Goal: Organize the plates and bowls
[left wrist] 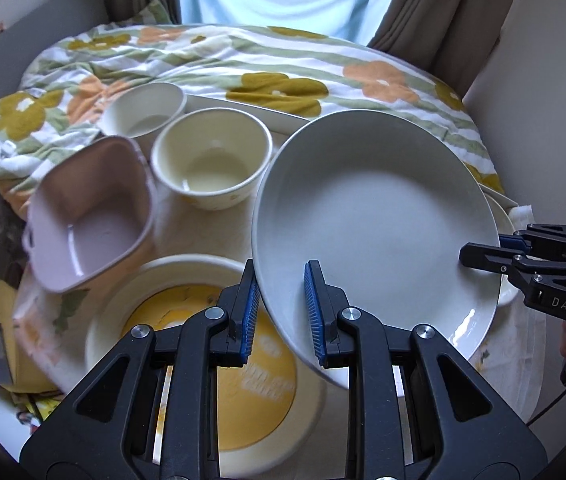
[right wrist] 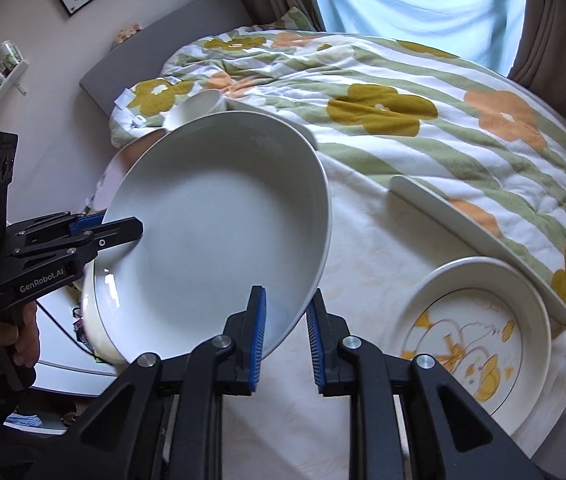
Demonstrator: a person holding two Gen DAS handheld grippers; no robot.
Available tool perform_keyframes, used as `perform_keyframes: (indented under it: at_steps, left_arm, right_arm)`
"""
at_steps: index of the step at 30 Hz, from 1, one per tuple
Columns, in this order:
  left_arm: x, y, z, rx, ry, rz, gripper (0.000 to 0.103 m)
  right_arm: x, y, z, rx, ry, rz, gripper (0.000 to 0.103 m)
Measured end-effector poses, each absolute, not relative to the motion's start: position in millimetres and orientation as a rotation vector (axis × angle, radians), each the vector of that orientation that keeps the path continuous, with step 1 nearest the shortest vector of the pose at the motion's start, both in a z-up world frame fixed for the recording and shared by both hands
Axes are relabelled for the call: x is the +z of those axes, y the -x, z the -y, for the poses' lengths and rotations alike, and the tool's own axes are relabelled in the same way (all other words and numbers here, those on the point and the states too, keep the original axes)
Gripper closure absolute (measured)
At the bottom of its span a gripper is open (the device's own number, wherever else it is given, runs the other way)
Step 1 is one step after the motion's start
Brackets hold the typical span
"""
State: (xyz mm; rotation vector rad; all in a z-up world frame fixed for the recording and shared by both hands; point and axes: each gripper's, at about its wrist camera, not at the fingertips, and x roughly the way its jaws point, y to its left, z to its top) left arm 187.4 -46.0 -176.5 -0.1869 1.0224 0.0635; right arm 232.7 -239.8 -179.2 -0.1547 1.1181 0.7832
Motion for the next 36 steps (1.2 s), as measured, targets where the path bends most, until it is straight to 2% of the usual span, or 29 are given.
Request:
perform_keyframes:
  at_steps: [8,15,23,36]
  left_arm:
    - [-167.7,-136.4,11.9,0.064,0.17,-1.037,0.083]
    - [-198.6,-117.2,-25.6,-0.03,0.161,-1.108,0.083]
    - [-243.8,-117.1,-44.9,-0.151,0.143,-1.17,0.083]
    - [-267.0,-137.9,-52.5,-0.211,0.036,-1.207,0.083]
  right_arm:
    - [-176.2,-177.3,209.5,0.786,0.117,-1.127,0.084]
    - [-192.9,-146.8,181.8,0.696,0.057,-1.162,0.084]
    - [-220.4,-127.6,163.6,0.557,0.021,-1.214,0.084]
    - [-224.1,-121.9,143.6,0.449,0.035,-1.206,0.084]
